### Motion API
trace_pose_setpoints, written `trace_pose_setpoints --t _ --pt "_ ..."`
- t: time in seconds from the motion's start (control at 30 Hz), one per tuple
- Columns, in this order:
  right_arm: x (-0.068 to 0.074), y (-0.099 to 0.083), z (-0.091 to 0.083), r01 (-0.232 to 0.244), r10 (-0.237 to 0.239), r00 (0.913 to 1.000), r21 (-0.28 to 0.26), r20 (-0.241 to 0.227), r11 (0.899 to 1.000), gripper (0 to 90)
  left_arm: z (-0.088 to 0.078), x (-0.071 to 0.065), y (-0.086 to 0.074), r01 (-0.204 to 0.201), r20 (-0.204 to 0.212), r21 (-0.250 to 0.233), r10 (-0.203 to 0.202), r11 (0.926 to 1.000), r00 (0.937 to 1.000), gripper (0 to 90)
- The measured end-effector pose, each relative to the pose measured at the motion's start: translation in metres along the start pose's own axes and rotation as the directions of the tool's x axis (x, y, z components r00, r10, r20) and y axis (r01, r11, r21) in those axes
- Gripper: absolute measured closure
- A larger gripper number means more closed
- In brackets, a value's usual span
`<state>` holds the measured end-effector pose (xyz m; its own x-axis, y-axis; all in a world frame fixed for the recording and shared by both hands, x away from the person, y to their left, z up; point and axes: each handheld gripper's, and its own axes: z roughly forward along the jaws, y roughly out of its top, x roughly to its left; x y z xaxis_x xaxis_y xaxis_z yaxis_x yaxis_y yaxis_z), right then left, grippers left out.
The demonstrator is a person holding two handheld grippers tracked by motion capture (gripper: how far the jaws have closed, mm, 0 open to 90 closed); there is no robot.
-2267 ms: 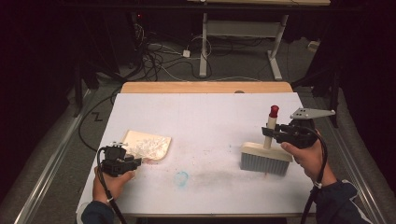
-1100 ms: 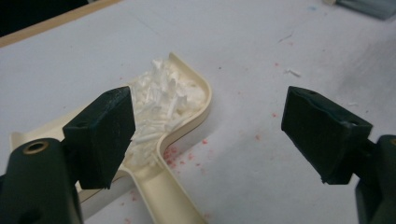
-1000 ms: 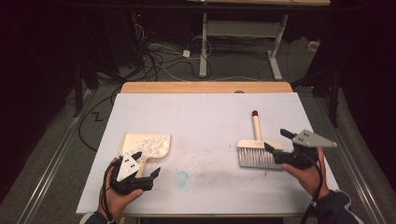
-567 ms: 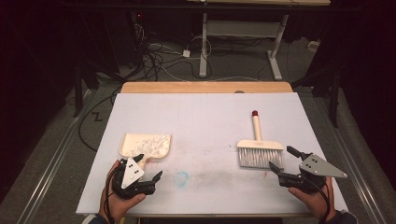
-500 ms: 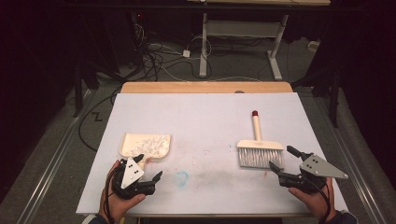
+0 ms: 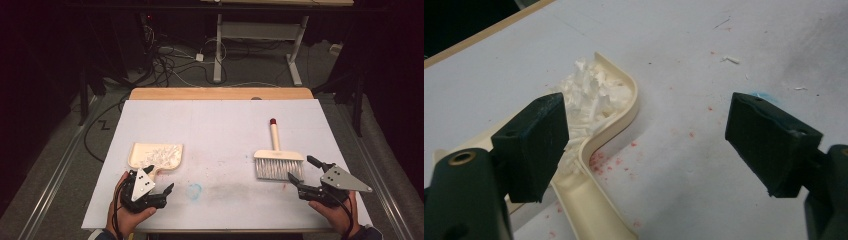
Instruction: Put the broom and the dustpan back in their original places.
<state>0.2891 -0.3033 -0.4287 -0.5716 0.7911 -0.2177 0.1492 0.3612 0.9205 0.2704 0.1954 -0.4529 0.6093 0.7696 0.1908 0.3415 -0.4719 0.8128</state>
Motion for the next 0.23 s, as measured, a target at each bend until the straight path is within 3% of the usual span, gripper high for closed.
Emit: trace_pose_setpoints --t 0.23 --pt "-0.0015 -0.0016 0.0013 -0.001 0.001 1.0000 0.007 0.002 1.000 20.5 0.0018 0.0008 0.0020 0.005 0.002 -0.002 -0.005 1.0000 1.0000 17.0"
